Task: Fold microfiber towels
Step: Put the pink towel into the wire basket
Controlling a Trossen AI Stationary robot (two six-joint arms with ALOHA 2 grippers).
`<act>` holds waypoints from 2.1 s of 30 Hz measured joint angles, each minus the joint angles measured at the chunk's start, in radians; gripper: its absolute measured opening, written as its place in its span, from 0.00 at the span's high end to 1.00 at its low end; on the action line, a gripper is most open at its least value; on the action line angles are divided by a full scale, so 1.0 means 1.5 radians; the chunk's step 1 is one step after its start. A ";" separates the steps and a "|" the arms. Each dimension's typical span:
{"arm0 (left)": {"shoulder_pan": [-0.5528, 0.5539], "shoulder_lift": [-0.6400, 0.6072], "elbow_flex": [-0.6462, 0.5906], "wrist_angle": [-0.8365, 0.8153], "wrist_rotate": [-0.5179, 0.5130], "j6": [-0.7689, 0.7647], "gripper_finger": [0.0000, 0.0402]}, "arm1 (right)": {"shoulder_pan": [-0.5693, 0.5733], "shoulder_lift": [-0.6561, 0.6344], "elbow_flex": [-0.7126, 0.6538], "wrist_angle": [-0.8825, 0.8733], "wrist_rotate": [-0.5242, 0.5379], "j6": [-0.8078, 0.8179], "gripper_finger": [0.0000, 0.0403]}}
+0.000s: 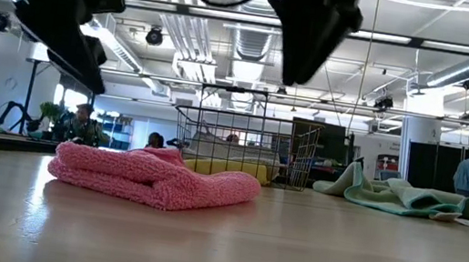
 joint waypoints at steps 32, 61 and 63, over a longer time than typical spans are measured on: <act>0.212 0.229 0.028 0.129 0.176 0.059 0.56 | -0.019 -0.396 -0.726 0.798 -0.008 0.321 0.56; 0.216 0.316 0.026 0.200 0.262 0.054 0.56 | -0.026 -0.135 -0.665 0.937 -0.022 0.549 0.56; 0.218 0.316 0.025 0.200 0.259 0.054 0.56 | -0.030 -0.123 -0.654 0.942 -0.017 0.549 0.56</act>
